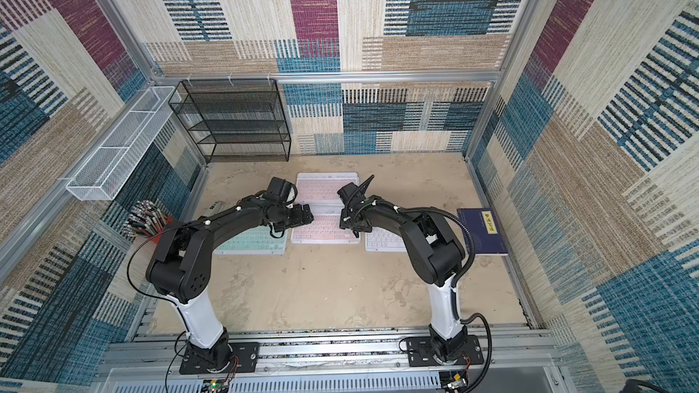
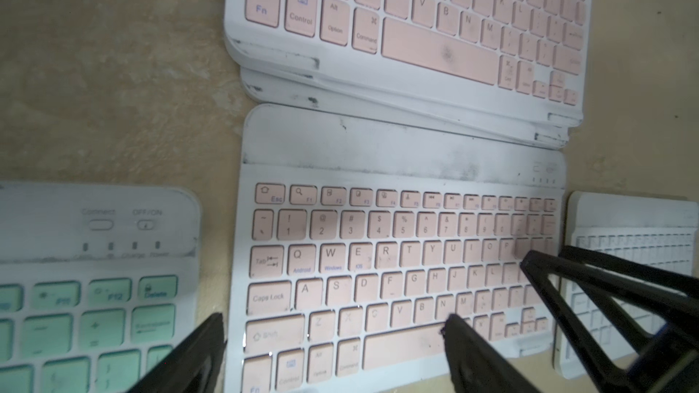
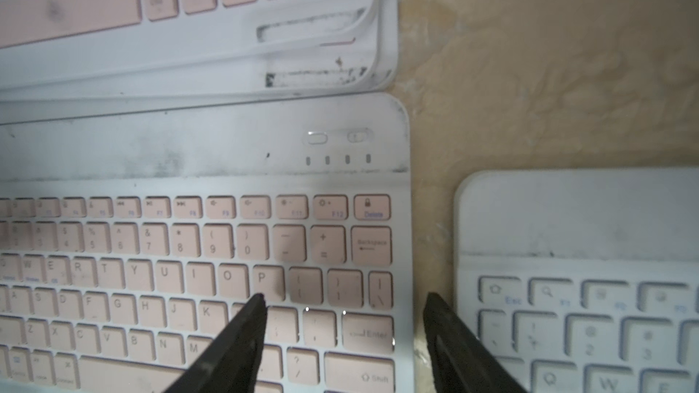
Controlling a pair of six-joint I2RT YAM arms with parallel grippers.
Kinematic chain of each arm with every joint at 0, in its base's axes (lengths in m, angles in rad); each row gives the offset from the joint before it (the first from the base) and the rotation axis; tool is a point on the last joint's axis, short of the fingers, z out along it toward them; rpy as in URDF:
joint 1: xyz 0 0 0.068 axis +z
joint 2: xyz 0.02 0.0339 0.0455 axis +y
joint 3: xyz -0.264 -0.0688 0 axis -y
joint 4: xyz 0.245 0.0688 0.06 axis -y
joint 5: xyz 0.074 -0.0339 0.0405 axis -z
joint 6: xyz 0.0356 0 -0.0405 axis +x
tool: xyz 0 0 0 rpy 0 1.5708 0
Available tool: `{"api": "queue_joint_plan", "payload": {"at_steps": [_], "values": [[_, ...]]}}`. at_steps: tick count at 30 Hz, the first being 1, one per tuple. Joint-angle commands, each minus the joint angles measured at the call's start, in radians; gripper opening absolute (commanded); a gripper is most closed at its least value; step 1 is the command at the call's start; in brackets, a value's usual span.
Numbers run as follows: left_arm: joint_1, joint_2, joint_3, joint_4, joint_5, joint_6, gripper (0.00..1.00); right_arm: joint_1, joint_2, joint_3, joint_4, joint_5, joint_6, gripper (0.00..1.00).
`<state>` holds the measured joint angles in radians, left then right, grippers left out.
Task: Stack the numeric keypads
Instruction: Adjust the numeric keypad at the center of the board.
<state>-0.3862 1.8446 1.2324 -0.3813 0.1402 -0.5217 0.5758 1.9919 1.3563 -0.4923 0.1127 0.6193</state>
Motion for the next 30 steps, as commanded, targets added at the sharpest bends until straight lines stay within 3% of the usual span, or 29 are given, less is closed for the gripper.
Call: {"api": "queue_joint_plan", "payload": {"at_steps": [1,7,30], "values": [[-0.010,0.014,0.022,-0.047,-0.076,0.039,0.93,-0.002,0.001,-0.002,0.003,0.020,-0.009,0.68],[-0.023,0.021,0.022,-0.070,-0.134,0.045,0.92,-0.007,0.013,-0.005,0.016,0.008,-0.011,0.68],[-0.030,0.080,0.019,-0.049,-0.122,0.052,0.92,-0.018,0.037,-0.023,0.038,-0.025,-0.017,0.68]]}}
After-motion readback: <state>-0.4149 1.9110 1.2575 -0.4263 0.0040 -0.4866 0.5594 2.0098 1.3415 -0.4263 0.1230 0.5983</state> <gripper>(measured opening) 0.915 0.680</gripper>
